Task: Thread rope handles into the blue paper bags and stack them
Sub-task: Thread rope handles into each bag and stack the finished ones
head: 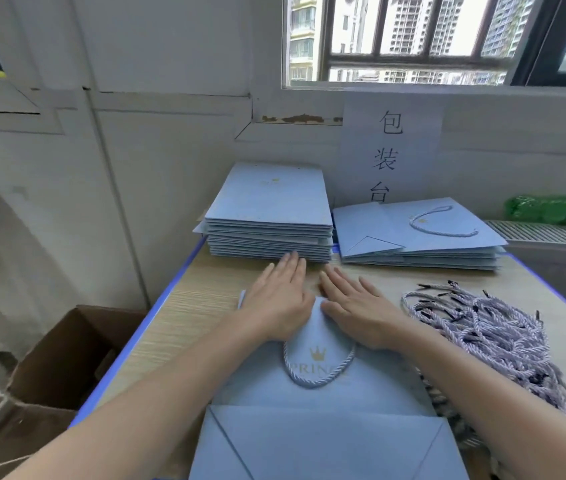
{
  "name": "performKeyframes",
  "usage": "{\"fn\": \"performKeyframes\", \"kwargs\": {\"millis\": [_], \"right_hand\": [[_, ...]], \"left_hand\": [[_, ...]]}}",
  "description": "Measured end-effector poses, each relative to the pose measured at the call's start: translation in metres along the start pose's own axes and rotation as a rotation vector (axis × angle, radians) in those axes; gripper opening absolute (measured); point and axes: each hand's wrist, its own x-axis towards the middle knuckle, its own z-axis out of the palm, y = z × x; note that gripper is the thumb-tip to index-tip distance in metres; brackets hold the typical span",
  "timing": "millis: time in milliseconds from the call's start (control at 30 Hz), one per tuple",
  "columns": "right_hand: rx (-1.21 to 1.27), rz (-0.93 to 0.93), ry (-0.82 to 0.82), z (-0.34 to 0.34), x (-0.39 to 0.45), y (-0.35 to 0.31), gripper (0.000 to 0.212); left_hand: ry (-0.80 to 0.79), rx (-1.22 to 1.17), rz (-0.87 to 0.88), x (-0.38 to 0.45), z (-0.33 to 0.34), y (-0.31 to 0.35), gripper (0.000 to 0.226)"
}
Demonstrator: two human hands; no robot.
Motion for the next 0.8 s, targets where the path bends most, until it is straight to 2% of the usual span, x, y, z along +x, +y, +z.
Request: {"fn": "performKeyframes", "kwargs": {"millis": [100,167,233,333,467,600,733,800], "right_hand": [[0.079,-0.003,-0.042,-0.014,0.004,0.002,0.053],[0.154,0.012,-0.013,-0.019,0.006,0.005,0.052],[0.075,0.027,0.046,-0.015,0.005,0.007,0.053],[0.021,0.033,0.048,-0.001,0.000,0.006,0.055],[0.041,0.038,0.049,-0.002,0.001,0.006,0.055],[0.034,0.032,0.052,-0.001,-0.001,0.004,0.054],[0.049,0.058,0.060,-0.006,-0.007,-0.003,0.052],[0.067,0.063,0.061,-0.008,-0.016,-0.012,0.051]], "left_hand": [[-0.009,0.002,0.003,0.004,0.008,0.005,0.058],[-0.031,-0.016,-0.003,0.005,0.009,0.004,0.058],[-0.049,-0.030,-0.003,0.005,0.009,0.002,0.058],[-0.077,-0.087,0.034,0.006,0.000,0.000,0.058],[0.075,-0.083,0.006,-0.010,-0.005,-0.015,0.060],[0.055,-0.060,-0.010,-0.031,0.015,-0.023,0.069],[0.226,-0.328,0.031,-0.036,0.006,-0.025,0.061],[0.241,-0.470,0.008,-0.043,0.000,-0.026,0.059]]}}
